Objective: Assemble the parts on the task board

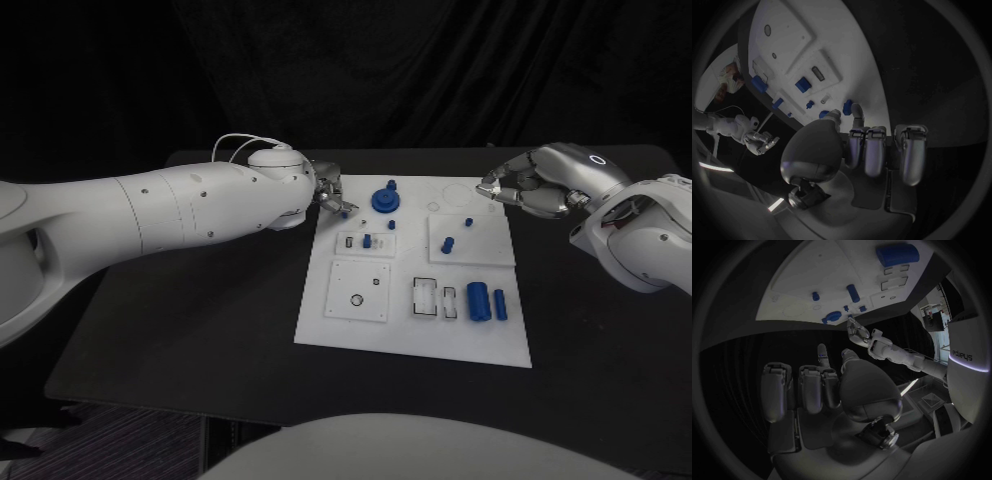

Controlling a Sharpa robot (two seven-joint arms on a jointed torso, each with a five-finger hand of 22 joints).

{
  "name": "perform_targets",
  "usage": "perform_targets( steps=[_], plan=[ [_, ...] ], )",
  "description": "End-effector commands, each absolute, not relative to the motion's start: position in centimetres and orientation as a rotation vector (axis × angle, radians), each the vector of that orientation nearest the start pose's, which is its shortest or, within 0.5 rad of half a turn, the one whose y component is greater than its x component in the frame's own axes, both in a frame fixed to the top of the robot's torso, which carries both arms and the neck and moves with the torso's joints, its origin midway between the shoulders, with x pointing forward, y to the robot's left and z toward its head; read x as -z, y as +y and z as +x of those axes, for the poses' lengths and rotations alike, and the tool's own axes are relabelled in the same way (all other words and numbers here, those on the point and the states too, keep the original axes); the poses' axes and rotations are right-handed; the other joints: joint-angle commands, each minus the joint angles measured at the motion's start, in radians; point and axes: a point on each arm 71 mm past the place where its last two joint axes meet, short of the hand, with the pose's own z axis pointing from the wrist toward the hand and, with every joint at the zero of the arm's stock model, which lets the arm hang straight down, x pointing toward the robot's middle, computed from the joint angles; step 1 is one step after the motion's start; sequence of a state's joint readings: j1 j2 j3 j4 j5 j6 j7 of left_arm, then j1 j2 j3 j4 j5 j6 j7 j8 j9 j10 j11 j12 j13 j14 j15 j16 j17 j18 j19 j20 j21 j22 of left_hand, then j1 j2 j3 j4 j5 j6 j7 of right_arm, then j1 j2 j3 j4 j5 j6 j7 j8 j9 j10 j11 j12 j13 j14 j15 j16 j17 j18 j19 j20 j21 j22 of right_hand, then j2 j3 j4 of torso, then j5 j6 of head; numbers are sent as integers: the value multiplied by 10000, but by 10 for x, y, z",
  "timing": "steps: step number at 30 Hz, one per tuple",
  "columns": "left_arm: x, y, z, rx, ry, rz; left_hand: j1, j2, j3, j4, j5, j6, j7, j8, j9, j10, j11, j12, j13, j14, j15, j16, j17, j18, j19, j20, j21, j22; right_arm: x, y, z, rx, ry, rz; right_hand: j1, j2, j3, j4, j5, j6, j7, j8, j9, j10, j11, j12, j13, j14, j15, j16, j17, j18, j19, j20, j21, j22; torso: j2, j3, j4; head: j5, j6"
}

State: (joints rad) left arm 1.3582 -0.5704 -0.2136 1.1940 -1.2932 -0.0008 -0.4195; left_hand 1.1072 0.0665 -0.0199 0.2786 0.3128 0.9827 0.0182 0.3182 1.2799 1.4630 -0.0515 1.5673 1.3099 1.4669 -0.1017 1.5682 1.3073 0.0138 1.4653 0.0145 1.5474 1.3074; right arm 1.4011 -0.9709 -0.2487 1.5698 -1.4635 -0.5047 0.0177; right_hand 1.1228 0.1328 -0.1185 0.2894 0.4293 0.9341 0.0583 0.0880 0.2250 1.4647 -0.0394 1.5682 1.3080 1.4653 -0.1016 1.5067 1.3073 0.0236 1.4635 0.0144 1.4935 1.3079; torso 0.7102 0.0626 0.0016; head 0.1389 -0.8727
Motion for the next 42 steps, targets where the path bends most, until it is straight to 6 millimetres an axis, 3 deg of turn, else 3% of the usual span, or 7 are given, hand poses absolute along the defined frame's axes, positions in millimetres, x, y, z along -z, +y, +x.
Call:
perform_targets(
  steps=[1, 23, 27, 30, 42],
  plan=[
    [205, 177, 549, 2285, 20605, 884, 142, -26, 115, -17, 163, 9, 40, -89, -31, 1078, 69, 35, 2609, 1039, 79, 26, 2635, -57, 875, 52, -39, 2489, 147, -249, 478, -5967, 14585, -2592, 85, 7, -63, -14, 58, 75, 2, -55, -16, 1061, 58, 26, 2628, 780, 78, -53, 1170, -23, 688, 53, -38, 2348, -1, 2, -2, 5, 1],
    [206, 176, 548, 2450, 20596, 977, 691, -254, 886, -157, 1782, 106, -19, -347, -91, 1078, 15, 35, 2609, 1039, 37, 26, 2635, -56, 876, 18, -49, 2498, 147, -249, 478, -5931, 14648, -2579, 97, 8, -70, -9, 67, 77, 4, -61, -18, 1061, 59, 26, 2628, 775, 78, -64, 1146, -22, 685, 53, -45, 2346, 1, -1, -3, 32, 1],
    [206, 176, 548, 2470, 20613, 1001, 797, -289, 1063, -229, 1894, 128, -36, -360, -84, 1078, 2, 35, 2609, 1039, 27, 26, 2635, -55, 875, 8, -54, 2498, 147, -249, 479, -5909, 14664, -2568, 105, 14, -72, -6, 72, 77, 5, -65, -20, 1061, 60, 26, 2628, 773, 78, -68, 1139, -20, 681, 53, -53, 2343, 1, -1, 2, 40, 1],
    [206, 175, 548, 2476, 20605, 997, 962, -339, 1548, -342, 1424, 168, -56, -412, -97, 1078, -19, 35, 2609, 1039, 5, 26, 2635, -56, 879, -13, -51, 2503, 147, -249, 479, -5895, 14671, -2560, 105, 14, -72, -6, 72, 77, 5, -65, -20, 1061, 60, 26, 2628, 773, 78, -68, 1139, -20, 681, 53, -53, 2343, 4, 0, 1, 45, 1],
    [204, 178, 544, 2257, 20277, 531, 901, -626, 2398, -485, 1615, 479, -113, -431, -132, 1078, -72, 35, 2609, 1039, -40, 26, 2635, -67, 905, -55, -17, 2525, 148, -250, 479, -5850, 14704, -2528, 119, 20, -71, -9, 77, 75, 6, -69, -22, 1061, 60, 26, 2628, 774, 79, -64, 1147, -20, 683, 53, -50, 2344, 5, 7, 6, 94, 1]
  ],
)
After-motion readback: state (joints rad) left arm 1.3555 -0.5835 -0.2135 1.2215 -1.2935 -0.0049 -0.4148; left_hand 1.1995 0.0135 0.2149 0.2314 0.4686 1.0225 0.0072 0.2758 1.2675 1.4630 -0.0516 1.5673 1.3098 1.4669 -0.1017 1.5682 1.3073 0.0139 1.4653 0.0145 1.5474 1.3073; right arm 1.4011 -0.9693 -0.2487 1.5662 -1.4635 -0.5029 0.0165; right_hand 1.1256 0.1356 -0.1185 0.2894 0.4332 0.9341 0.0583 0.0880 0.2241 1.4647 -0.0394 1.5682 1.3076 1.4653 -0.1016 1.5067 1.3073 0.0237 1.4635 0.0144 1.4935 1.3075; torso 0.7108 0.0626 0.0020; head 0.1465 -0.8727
